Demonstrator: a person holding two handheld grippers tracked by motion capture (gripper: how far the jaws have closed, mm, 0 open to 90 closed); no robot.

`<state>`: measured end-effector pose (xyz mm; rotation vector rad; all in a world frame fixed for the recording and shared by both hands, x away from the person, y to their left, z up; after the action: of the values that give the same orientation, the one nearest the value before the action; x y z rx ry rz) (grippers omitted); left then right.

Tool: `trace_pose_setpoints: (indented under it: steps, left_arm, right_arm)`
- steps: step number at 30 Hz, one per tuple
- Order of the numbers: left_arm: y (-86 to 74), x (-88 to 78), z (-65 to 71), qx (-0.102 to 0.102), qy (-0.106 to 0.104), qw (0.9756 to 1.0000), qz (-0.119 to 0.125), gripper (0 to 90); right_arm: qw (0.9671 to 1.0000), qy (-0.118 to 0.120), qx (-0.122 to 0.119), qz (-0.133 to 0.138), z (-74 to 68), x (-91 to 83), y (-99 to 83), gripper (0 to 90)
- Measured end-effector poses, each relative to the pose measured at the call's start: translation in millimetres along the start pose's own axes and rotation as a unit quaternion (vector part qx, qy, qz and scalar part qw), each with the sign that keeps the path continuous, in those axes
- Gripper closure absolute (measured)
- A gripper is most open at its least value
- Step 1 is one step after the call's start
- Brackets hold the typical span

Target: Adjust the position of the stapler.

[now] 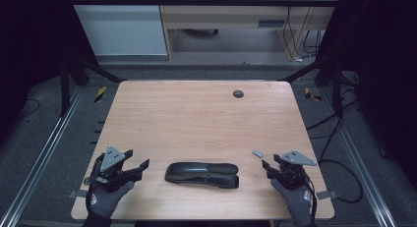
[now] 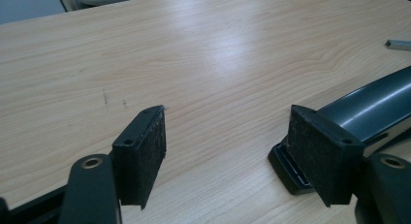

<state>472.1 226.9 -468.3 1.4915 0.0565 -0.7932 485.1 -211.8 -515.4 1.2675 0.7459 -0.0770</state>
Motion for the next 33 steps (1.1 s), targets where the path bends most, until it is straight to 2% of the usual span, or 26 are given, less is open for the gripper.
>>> trace_pose_setpoints:
  steps: [8,18,25,33]
  left_arm:
    - [6.7,-1.5,14.8,0.012,-0.014,0.9998,-0.001,29.8]
    - [15.4,-3.0,34.9,0.036,-0.037,0.9987,-0.001,31.5]
    - [21.0,-3.9,50.7,0.06,-0.051,0.9969,0.0,34.7]
    - [23.2,0.4,67.3,0.086,-0.056,0.9947,-0.007,38.7]
  right_arm:
    - [0.9998,0.014,-0.008,0.006,-10.2,0.5,3.8,51.8]
    - [0.9995,0.031,-0.006,0.008,-22.5,0.3,8.2,60.0]
    - [0.9989,0.046,-0.005,0.009,-31.1,0.2,10.4,66.5]
    - [0.9984,0.054,-0.01,0.011,-36.5,0.1,11.7,74.1]
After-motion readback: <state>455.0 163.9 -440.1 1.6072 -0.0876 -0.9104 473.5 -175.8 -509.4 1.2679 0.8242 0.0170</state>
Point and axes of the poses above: each handheld gripper's, and its own axes: x roughly forward along the jaws, y roughly out of its top, z roughly to its right, the point moved 8 cm from there along x, roughly forward along the jaws, and after that the axes turned 9 degrees about -x, right-handed, at the moved point
